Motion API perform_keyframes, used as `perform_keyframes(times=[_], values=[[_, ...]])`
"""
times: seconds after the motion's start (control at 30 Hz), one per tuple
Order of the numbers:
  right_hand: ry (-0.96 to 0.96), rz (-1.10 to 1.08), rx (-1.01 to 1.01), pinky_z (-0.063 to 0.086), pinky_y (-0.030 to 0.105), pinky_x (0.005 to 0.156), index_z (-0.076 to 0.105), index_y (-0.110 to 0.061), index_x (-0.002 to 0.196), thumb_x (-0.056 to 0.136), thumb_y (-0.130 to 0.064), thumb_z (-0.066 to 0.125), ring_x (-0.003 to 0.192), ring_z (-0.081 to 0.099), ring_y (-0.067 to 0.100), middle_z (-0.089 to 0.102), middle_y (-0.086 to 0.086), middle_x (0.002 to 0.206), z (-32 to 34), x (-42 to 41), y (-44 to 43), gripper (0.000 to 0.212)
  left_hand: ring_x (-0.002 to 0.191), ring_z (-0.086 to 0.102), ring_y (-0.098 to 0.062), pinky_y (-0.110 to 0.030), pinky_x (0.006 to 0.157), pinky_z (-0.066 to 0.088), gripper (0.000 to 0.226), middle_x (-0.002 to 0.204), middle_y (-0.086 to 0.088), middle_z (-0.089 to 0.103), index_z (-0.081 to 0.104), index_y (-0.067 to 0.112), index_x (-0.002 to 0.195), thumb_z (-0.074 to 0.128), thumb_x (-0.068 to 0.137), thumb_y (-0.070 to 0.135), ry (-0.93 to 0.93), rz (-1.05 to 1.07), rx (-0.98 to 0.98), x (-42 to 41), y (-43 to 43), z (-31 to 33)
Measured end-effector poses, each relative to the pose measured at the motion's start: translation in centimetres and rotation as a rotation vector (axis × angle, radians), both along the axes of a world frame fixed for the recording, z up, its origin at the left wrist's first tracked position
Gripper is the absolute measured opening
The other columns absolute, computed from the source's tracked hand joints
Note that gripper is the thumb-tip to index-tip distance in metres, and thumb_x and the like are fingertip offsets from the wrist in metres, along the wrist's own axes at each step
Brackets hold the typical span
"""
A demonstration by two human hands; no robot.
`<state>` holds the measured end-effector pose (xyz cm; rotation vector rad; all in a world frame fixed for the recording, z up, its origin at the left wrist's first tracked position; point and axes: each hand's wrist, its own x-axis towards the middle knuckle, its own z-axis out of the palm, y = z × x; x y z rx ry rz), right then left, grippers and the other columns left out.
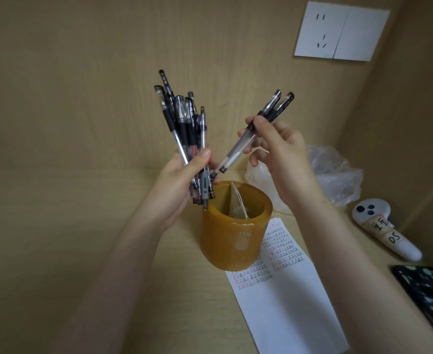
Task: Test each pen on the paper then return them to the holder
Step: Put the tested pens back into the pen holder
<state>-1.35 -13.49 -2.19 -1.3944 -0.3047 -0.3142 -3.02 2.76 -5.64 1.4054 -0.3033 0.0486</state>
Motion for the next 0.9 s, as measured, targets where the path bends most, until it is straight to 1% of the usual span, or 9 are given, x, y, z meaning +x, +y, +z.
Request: perform_keyframes(times=[0.17,0.23,0.3,0.43,0.53,0.6,0.7,0.77,0.9], values=[[-0.023,-0.031,-0.076,0.046,0.022,0.05,0.058,-0.002,0.112,0.098,-0.014,0.047,0.064,0.058,0.012,0.067,0.004,0.082,-0.8,-0.2,-0.1,0.022,0.076,0.065,-0.009,-0.038,0.082,0.052,0.01,0.071,0.009,0.067,0.057,0.022,0.09,0.047,0.094,0.024,-0.009,0.032,-0.08,-0.3,-0.1,-0.3],[-0.019,-0.027,-0.059,0.048,0.023,0.053,0.057,-0.002,0.115,0.099,-0.014,0.045,0.065,0.058,0.014,0.065,0.003,0.079,-0.9,-0.3,-0.4,0.023,0.082,0.065,-0.011,-0.037,0.085,0.051,0.011,0.072,0.009,0.068,0.057,0.021,0.092,0.046,0.094,0.023,-0.027,0.046,-0.075,-0.3,0.0,-0.4],[-0.006,-0.036,-0.105,0.049,0.024,0.055,0.057,-0.002,0.117,0.099,-0.013,0.046,0.066,0.058,0.015,0.064,0.003,0.078,-1.2,-0.4,-0.6,0.024,0.085,0.065,-0.014,-0.037,0.086,0.05,0.01,0.074,0.009,0.068,0.056,0.02,0.097,0.047,0.093,0.023,-0.028,0.046,-0.084,-0.3,0.2,-0.6],[0.0,-0.002,-0.417,0.052,0.017,0.058,0.061,-0.01,0.108,0.094,-0.017,0.054,0.067,0.063,0.003,0.067,0.005,0.088,-2.4,-1.0,0.1,0.017,0.08,0.065,-0.01,-0.029,0.073,0.051,0.025,0.084,0.007,0.067,0.056,0.016,0.11,0.05,0.089,0.027,-0.003,0.021,-0.108,-0.6,0.1,-0.7],[-0.007,-0.061,-0.622,0.05,0.022,0.067,0.067,-0.017,0.099,0.089,-0.029,0.062,0.076,0.061,0.006,0.067,0.002,0.089,-3.4,-1.4,0.5,0.016,0.074,0.063,-0.006,-0.025,0.067,0.051,0.023,0.084,0.008,0.067,0.057,0.016,0.109,0.049,0.09,0.026,-0.011,0.024,-0.082,-0.8,0.0,-0.7],[0.01,-0.085,-0.689,0.043,0.022,0.069,0.069,-0.019,0.098,0.086,-0.036,0.064,0.08,0.057,0.004,0.066,-0.004,0.087,-3.6,-1.4,0.4,0.021,0.072,0.061,-0.006,-0.023,0.065,0.052,0.022,0.086,0.006,0.067,0.058,0.016,0.108,0.048,0.091,0.024,-0.008,-0.004,-0.095,-0.8,0.1,-0.7],[0.043,-0.108,-0.696,0.036,0.016,0.069,0.069,-0.022,0.106,0.083,-0.042,0.066,0.085,0.052,-0.004,0.061,-0.018,0.089,-3.3,-1.6,0.0,0.03,0.071,0.061,-0.007,-0.025,0.067,0.05,0.018,0.085,0.002,0.066,0.065,0.021,0.096,0.051,0.087,0.028,-0.01,-0.039,-0.099,-1.0,0.2,-0.8],[0.028,-0.167,-0.629,0.04,0.013,0.07,0.066,-0.021,0.113,0.084,-0.04,0.066,0.089,0.053,-0.002,0.062,-0.016,0.099,-2.8,-1.5,-0.1,0.035,0.072,0.061,-0.007,-0.027,0.069,0.05,0.018,0.084,0.004,0.066,0.067,0.025,0.094,0.053,0.084,0.031,-0.003,-0.031,-0.099,-1.1,0.2,-0.8],[-0.024,-0.188,-0.484,0.045,0.007,0.071,0.064,-0.021,0.117,0.088,-0.036,0.062,0.095,0.058,0.003,0.065,-0.01,0.107,-1.2,-1.4,0.4,0.033,0.07,0.062,-0.006,-0.023,0.065,0.05,0.035,0.083,0.01,0.066,0.058,0.017,0.113,0.053,0.082,0.032,-0.003,-0.055,-0.081,-1.2,0.1,-0.6]])
